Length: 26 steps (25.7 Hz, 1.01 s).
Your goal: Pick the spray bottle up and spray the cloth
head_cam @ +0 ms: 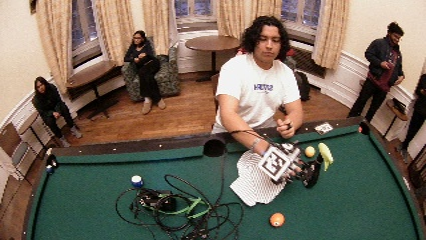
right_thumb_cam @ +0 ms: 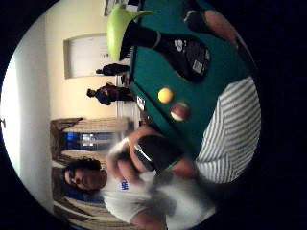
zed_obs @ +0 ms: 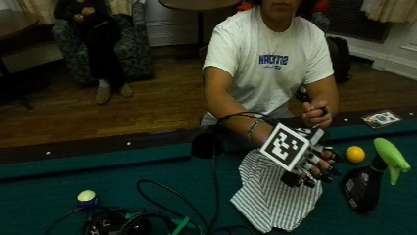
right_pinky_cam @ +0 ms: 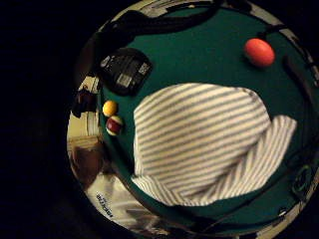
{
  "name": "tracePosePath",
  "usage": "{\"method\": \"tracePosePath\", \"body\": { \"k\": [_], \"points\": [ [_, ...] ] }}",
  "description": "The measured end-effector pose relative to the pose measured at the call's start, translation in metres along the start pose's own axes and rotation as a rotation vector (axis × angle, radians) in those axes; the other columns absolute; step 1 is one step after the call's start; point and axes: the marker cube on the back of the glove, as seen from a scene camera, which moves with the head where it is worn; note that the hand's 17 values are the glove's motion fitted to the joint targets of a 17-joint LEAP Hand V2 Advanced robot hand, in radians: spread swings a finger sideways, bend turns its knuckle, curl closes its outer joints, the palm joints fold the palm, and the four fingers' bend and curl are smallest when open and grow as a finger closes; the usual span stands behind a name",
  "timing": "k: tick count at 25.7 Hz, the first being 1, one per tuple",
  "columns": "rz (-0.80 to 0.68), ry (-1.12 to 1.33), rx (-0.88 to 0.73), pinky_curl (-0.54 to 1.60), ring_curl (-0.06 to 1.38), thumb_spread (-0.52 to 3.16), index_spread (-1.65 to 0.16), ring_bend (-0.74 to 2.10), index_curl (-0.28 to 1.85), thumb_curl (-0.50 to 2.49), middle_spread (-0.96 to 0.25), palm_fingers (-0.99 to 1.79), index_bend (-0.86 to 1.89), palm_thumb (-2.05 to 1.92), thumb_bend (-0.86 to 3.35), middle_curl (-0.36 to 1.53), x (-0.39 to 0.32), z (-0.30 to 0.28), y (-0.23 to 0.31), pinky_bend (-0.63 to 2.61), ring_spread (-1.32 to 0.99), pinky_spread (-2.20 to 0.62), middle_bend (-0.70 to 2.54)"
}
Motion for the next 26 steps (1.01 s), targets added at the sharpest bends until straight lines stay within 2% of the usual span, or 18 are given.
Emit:
{"method": "tracePosePath", "body": {
  "k": [14, 26],
  "points": [
    [-0.183, 0.286, 0.036, 0.34, 0.31, 0.88, -0.42, 0.2, 0.37, 0.38, -0.15, 0.51, 0.16, 0.37, -0.04, 0.34, -0.036, -0.032, 0.147, 0.21, -0.1, 0.23, 0.18],
    [-0.26, 0.398, 0.002, 0.34, 0.31, 0.88, -0.42, 0.19, 0.35, 0.36, -0.16, 0.51, 0.16, 0.37, -0.03, 0.33, -0.052, -0.024, 0.21, 0.2, -0.11, 0.23, 0.18]
  ]
}}
